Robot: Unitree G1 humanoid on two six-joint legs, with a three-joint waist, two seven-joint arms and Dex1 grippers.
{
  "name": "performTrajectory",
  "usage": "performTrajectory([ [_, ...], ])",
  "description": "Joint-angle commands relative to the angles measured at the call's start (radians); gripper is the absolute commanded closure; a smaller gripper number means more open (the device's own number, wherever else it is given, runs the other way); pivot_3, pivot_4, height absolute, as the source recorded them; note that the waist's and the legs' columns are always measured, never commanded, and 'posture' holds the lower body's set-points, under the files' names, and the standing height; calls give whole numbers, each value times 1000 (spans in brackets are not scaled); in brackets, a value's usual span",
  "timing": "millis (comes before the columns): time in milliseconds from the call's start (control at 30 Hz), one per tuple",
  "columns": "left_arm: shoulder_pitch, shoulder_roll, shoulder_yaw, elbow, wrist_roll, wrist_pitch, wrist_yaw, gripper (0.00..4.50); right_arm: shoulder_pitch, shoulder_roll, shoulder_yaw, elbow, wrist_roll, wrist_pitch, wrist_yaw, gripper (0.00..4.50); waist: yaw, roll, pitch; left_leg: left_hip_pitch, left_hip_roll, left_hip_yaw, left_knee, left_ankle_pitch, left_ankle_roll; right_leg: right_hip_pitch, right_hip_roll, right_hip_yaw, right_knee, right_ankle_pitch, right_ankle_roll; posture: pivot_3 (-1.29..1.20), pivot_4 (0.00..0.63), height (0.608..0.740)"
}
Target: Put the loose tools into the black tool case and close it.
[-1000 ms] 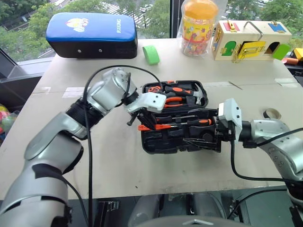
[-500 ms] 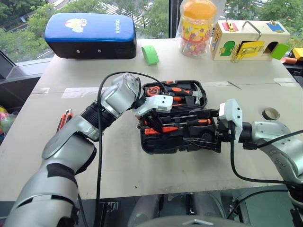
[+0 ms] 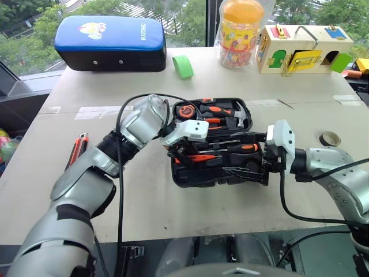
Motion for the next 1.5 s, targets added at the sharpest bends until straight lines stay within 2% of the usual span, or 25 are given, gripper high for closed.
performTrajectory([
  [33,-6,98,57,-105,-134,45,-3,535,-5,2,-2,-26,13,-11,9,0,0,0,0,0,0,0,0,0,0,0,0,0,0,0,0,0,150,735],
  [167,39,212,123,-186,-241,31,-3,535,-11,-1,-6,-25,16,-8,15,0,-2,0,0,0,0,0,0,0,0,0,0,0,0,0,0,0,150,735],
  [267,115,197,269,-212,-307,66,40,535,-6,-3,-13,-25,15,-9,13,0,2,0,0,0,0,-1,0,0,0,0,0,-1,0,0,0,0,150,735],
  [367,247,141,385,-230,-317,-1,164,1256,-5,-12,-22,-10,3,-17,17,0,5,0,0,0,0,-2,2,0,0,1,0,-1,0,0,0,0,150,735],
  [500,430,34,469,-277,-300,-111,324,3009,-8,-21,-34,8,-2,-18,18,0,3,0,-1,1,0,-1,2,0,0,1,-1,0,0,0,0,0,150,735],
  [600,477,-12,486,-274,-277,-150,383,4458,-10,-28,-38,13,0,-17,22,0,6,0,0,0,0,-3,2,0,0,1,-1,0,0,0,0,0,150,735],
  [800,495,-61,487,-211,-229,-222,446,4458,-11,-35,-42,17,5,-13,28,0,6,0,0,0,0,-2,2,0,0,2,-1,1,0,0,0,0,150,735],
  [1100,592,-43,442,-207,-170,-287,424,4458,-1,-38,-45,15,10,-3,18,0,4,1,-1,1,0,-2,1,0,0,1,-1,1,0,0,0,0,150,735],
  [1500,594,-56,398,-110,-83,-377,423,4458,-3,-32,-47,23,18,4,9,0,4,1,-2,2,0,-2,1,0,0,3,-1,1,0,0,0,0,150,735],
])
